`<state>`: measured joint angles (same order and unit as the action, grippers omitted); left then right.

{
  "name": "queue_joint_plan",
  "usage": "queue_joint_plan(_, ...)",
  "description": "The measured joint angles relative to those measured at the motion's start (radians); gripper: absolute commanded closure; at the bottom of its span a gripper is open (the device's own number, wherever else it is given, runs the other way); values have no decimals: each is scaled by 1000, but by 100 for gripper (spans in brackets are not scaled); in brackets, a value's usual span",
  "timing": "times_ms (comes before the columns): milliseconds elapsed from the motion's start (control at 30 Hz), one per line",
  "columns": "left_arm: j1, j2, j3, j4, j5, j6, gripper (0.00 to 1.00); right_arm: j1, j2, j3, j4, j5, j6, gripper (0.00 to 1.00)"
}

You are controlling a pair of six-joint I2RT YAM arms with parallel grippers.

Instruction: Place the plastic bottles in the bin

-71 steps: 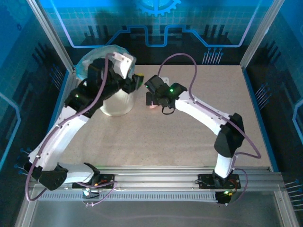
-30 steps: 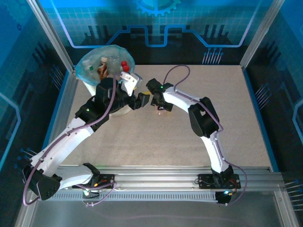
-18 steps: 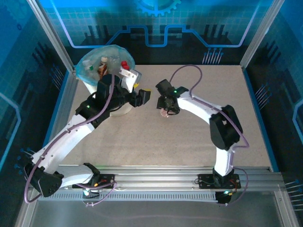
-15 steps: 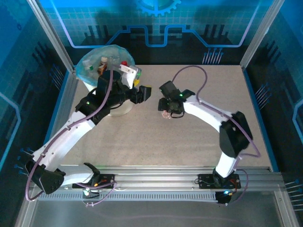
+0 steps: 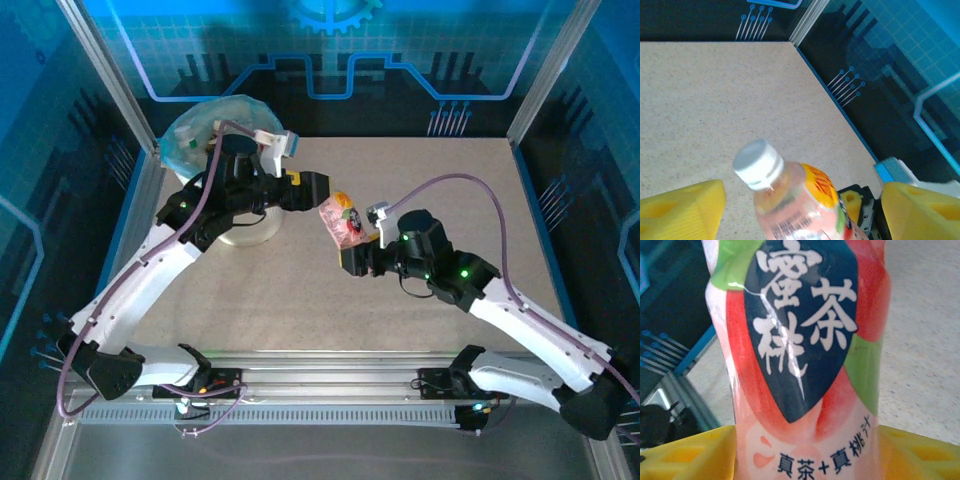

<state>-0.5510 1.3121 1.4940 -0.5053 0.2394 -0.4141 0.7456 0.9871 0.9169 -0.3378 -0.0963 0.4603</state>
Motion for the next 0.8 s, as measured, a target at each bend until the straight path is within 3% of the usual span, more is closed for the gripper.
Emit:
queue_joint_plan(267, 1, -12, -86, 42, 10, -102, 25, 22, -83, -23, 35, -31, -29, 36)
queue_joint_plan(600, 1, -31, -113, 93, 55, -135, 62, 74, -79, -55, 71, -28, -66, 34)
queue_joint_plan(667, 1, -31, -113, 93, 55, -137, 69, 74, -78, -61, 74, -27, -73, 27)
queue_joint_plan(800, 1, -32, -113, 99, 44, -130, 78, 80, -76, -60, 74, -8, -87, 1)
